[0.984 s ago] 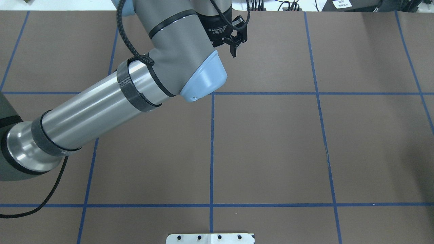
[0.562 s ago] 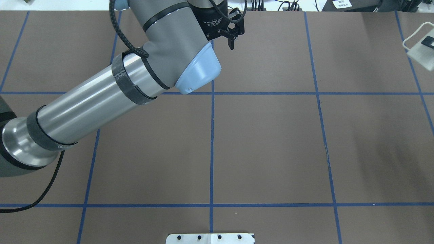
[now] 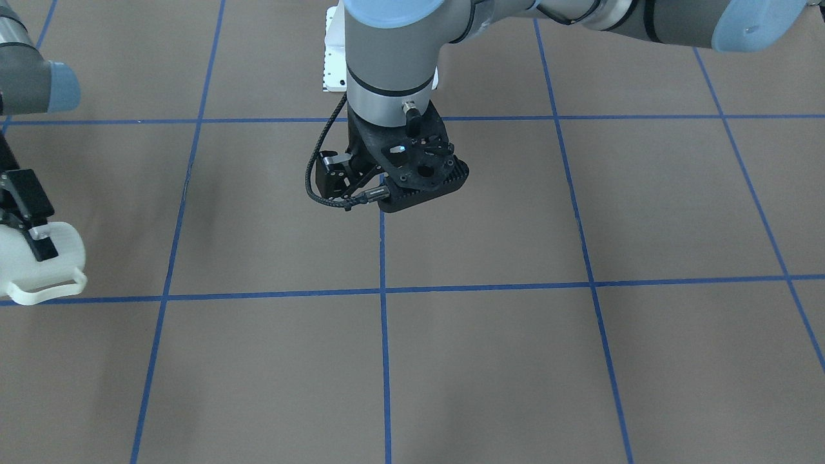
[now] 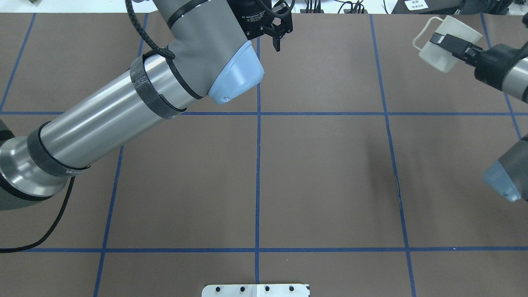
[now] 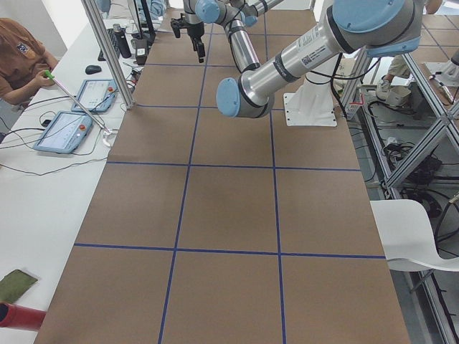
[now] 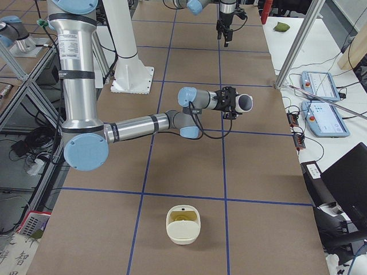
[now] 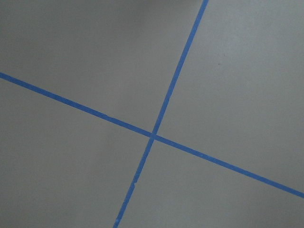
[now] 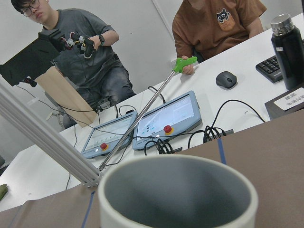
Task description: Left arm hands cup to right arm to dump lemon
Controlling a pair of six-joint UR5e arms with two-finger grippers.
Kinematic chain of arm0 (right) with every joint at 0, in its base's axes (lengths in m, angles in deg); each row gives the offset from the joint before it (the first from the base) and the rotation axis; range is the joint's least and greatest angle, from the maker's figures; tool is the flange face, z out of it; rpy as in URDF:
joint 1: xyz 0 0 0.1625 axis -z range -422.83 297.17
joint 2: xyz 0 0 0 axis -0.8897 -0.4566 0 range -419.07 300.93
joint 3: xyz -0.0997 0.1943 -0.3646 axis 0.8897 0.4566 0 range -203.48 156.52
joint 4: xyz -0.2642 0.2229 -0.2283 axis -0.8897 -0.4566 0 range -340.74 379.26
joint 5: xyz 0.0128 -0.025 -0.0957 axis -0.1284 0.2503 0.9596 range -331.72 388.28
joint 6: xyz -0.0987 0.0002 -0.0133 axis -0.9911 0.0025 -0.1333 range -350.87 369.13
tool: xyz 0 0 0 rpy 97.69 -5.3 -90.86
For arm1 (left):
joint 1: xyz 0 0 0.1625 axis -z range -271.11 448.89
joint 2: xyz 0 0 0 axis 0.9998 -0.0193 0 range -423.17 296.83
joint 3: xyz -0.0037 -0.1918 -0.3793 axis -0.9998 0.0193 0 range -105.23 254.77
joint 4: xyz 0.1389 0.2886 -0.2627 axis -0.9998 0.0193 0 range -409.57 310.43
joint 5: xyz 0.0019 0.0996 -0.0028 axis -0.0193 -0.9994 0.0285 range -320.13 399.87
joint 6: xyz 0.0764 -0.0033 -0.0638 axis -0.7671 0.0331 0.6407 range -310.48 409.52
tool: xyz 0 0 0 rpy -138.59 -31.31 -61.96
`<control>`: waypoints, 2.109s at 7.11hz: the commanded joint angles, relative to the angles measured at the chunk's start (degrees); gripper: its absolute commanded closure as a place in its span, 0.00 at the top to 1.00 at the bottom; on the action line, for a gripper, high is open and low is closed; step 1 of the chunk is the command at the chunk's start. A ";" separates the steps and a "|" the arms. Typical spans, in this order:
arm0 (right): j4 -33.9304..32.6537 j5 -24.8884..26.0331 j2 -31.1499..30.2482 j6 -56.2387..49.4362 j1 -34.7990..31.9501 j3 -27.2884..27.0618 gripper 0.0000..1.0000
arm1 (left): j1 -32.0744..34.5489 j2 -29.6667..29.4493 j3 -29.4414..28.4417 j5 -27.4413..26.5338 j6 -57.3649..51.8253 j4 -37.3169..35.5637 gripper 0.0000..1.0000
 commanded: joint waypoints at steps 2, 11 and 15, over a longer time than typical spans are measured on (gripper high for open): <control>-11.30 21.15 9.46 -9.31 15.15 -0.23 0.35 | 0.31 0.04 -2.04 0.00 -4.14 2.90 1.00; -19.88 47.90 23.03 -24.52 34.42 4.51 0.44 | 0.58 -3.22 -7.85 4.99 3.02 3.08 0.82; -19.71 52.65 25.15 -24.17 35.48 6.89 0.48 | -1.88 -2.87 -7.23 7.91 3.32 3.43 0.79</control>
